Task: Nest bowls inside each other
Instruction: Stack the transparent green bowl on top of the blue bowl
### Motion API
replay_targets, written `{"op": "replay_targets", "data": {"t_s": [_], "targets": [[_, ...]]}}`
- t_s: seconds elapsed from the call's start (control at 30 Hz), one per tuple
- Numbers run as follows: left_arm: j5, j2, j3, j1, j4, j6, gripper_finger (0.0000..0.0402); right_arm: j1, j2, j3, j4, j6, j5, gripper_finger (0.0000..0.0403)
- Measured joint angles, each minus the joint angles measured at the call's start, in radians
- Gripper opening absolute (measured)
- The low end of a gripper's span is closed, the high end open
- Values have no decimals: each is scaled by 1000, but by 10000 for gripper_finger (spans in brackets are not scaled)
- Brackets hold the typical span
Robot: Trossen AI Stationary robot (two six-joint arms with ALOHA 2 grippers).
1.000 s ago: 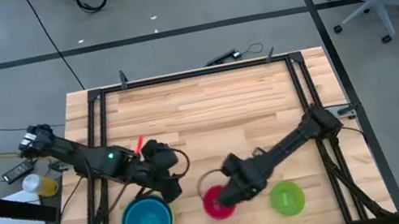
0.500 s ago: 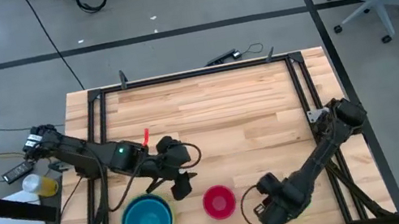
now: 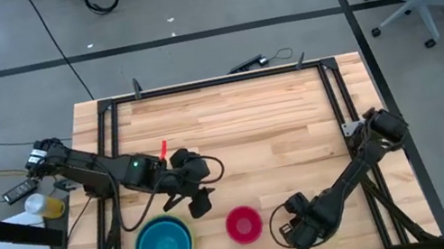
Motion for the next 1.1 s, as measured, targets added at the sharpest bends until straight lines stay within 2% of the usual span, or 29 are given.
{"op": "replay_targets", "data": {"t_s": [0.2,0.23,0.37,0.53,0.73,0.97,1.1], "targets": [[0,0,0,10,-60,-23,247,-59,0,35,-2,-189,10,22],[0,0,0,18,-60,-21,247,-72,0,48,-4,-230,24,14],[-1,0,0,76,-57,-2,247,-128,0,114,-18,-405,107,21],[10,0,0,166,-21,7,247,-169,0,215,-15,-723,255,8],[212,10,0,260,111,-26,246,-197,0,293,-14,-1027,373,8],[241,51,0,275,182,-129,246,-227,1,316,-14,-1220,471,8],[262,85,0,265,244,-155,246,-240,1,317,-12,-1286,488,8]]}}
